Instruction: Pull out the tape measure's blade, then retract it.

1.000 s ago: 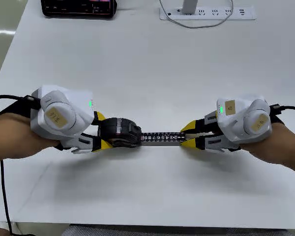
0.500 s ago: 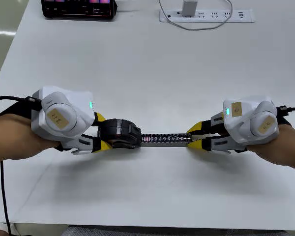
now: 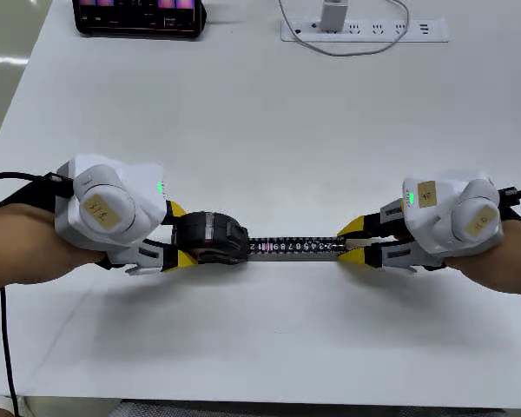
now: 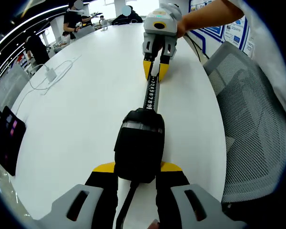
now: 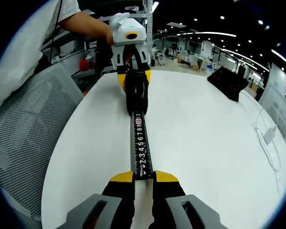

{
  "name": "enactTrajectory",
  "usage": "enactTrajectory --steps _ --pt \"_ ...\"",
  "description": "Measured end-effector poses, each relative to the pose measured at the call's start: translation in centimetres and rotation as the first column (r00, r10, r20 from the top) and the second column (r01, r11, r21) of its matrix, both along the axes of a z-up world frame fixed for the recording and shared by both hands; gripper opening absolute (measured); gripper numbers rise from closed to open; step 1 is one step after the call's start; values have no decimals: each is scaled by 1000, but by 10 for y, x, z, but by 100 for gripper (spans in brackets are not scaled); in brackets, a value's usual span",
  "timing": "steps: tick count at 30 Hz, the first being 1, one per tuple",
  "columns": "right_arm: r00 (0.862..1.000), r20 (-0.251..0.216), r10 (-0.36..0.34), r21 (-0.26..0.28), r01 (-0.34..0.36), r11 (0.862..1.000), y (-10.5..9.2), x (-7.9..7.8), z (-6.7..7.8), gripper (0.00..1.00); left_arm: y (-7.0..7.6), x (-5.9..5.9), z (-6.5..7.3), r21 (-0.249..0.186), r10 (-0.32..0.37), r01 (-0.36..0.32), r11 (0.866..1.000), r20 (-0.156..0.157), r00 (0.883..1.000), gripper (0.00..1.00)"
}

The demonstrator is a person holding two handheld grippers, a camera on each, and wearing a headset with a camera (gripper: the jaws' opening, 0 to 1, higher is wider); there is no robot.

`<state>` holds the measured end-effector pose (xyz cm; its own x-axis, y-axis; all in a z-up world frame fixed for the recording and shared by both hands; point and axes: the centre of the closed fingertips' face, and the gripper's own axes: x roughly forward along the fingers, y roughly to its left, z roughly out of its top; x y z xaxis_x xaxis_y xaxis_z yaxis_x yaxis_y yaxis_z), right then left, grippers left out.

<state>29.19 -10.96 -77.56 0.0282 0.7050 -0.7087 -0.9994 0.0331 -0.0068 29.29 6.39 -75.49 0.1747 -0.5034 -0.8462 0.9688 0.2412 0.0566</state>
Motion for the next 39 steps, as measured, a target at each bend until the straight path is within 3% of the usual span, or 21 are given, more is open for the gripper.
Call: enactTrajectory --steps 39 --pt "1000 -1 -25 -52 25 998 -36 -1 -2 9 0 0 0 -4 5 -5 1000 -5 1000 25"
